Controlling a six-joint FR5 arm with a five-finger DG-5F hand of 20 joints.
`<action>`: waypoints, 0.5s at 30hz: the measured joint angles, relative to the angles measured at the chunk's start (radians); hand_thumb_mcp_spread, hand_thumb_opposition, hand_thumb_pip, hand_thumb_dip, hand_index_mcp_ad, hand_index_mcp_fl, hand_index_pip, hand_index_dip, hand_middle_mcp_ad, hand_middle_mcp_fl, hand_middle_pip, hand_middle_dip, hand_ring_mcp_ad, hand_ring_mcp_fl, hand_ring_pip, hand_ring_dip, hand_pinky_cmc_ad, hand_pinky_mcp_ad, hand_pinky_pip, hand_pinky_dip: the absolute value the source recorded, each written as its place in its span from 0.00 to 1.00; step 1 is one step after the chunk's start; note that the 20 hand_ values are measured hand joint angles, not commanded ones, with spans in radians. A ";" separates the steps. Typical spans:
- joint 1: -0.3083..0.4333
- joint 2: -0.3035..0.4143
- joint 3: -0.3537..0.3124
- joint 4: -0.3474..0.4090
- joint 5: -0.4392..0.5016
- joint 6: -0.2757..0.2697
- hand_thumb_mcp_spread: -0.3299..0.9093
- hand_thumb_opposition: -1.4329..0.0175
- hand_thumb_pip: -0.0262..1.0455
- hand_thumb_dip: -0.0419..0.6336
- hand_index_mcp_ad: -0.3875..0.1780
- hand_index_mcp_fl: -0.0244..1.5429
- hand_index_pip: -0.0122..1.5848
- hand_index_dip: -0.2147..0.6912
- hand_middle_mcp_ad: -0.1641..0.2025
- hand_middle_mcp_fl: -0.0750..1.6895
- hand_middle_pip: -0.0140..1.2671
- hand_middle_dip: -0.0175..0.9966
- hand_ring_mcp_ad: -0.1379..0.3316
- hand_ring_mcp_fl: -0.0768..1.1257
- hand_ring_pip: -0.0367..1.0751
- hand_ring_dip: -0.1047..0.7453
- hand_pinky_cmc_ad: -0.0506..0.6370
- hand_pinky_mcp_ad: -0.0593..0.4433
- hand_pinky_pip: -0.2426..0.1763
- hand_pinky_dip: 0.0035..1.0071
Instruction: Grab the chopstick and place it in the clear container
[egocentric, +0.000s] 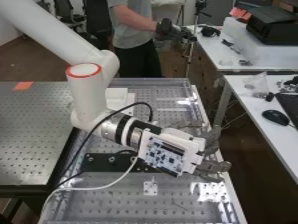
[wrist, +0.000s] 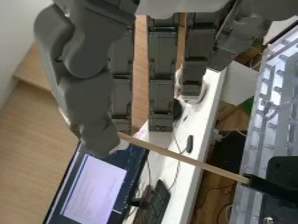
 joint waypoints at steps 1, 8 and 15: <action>0.000 -0.001 0.001 0.000 0.001 -0.003 0.75 0.40 0.46 0.47 0.35 0.68 0.13 0.58 0.66 0.59 0.13 0.65 0.54 0.40 0.11 0.51 0.62 0.34 0.53 0.18; 0.000 -0.003 0.013 -0.008 0.032 -0.031 0.83 0.29 0.41 0.43 0.36 0.82 0.22 0.62 0.57 0.75 0.24 0.66 0.55 0.46 0.13 0.51 0.64 0.38 0.54 0.19; 0.002 -0.001 0.014 -0.001 0.059 -0.061 0.87 0.26 0.40 0.43 0.45 0.87 0.17 0.67 0.50 0.77 0.23 0.65 0.54 0.54 0.13 0.51 0.67 0.49 0.55 0.18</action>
